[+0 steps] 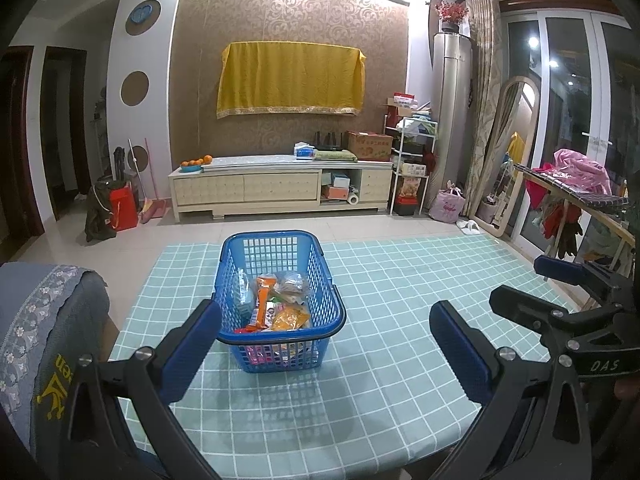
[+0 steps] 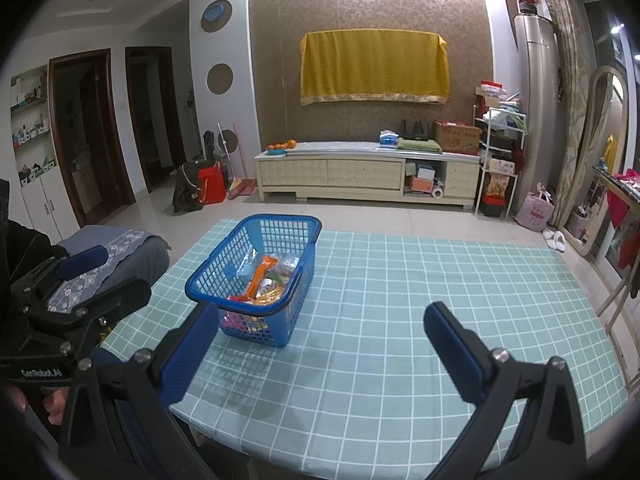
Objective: Organize snacks
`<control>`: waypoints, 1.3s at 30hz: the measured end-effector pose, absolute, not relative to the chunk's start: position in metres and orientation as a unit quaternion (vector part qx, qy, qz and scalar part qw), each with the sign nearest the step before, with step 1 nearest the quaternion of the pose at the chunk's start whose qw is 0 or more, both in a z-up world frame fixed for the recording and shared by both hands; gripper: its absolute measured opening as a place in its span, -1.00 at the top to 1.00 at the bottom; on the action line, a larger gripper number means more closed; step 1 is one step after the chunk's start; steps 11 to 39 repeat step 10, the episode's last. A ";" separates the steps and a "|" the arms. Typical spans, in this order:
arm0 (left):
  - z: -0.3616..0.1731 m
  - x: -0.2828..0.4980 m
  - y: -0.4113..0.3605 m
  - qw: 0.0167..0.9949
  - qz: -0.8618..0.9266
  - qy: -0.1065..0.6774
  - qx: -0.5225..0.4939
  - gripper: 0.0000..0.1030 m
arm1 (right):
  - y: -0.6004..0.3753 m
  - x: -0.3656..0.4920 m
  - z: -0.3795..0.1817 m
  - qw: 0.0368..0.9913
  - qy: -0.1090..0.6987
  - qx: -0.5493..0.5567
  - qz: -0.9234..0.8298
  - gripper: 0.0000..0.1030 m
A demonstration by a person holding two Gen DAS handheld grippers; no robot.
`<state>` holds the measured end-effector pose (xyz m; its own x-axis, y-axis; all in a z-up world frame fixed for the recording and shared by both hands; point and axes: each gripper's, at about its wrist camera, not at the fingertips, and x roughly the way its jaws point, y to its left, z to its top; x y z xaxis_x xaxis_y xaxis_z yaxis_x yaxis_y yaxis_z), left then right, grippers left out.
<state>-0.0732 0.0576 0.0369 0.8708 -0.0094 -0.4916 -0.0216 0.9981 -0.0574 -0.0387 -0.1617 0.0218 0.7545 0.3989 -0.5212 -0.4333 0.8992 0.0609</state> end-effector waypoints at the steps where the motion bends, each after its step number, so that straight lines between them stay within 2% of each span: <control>1: 0.036 -0.074 0.057 0.966 0.002 0.255 -0.032 -1.00 | -0.162 -0.039 0.022 0.936 0.271 -0.032 0.223 -1.00; 39: 0.036 -0.076 0.056 0.966 0.000 0.256 -0.037 -1.00 | -0.160 -0.043 0.023 0.935 0.272 -0.034 0.224 -1.00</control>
